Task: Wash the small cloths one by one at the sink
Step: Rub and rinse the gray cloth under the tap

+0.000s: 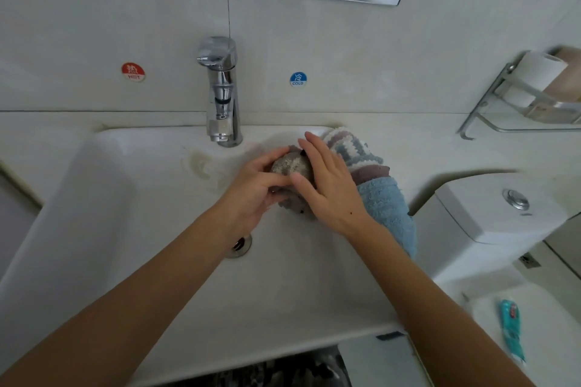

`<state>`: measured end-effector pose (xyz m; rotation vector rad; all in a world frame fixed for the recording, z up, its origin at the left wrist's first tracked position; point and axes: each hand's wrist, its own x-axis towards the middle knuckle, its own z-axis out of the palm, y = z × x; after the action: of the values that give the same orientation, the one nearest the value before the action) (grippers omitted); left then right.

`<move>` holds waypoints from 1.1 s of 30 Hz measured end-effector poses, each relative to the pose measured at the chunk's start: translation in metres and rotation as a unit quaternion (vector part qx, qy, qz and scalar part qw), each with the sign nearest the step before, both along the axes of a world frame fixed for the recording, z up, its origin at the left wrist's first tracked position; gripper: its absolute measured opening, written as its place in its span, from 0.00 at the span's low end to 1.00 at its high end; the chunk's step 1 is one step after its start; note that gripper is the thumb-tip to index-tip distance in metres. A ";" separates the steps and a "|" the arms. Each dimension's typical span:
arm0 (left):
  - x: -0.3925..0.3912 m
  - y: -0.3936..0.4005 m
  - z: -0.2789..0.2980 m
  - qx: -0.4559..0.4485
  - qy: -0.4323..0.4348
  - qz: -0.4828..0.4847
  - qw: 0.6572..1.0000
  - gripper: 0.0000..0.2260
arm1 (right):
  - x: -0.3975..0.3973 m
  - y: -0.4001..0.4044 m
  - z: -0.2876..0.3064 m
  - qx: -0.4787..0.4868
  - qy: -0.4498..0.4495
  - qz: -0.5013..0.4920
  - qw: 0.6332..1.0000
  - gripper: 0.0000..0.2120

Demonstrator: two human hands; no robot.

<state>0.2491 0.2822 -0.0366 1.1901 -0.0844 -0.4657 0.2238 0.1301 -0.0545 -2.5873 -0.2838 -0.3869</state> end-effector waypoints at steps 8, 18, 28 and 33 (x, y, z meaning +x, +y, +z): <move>-0.005 0.045 0.012 0.054 -0.030 -0.069 0.996 0.26 | -0.008 0.002 0.013 0.006 -0.091 0.006 0.996 0.36; 0.009 0.095 0.010 0.029 -0.052 -0.007 0.998 0.26 | 0.004 0.061 0.032 0.133 -0.054 0.101 0.984 0.25; 0.015 0.106 0.006 0.072 -0.079 0.005 0.994 0.27 | 0.022 0.070 -0.001 0.345 0.260 0.053 0.900 0.28; 0.016 0.109 0.008 0.140 -0.132 0.000 0.981 0.28 | 0.022 0.067 -0.003 0.360 0.256 0.042 0.896 0.14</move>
<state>0.2648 0.3908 -0.0284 1.5249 -0.2541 -0.3242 0.2458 0.1972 -0.0579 -1.8392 -0.0418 0.2069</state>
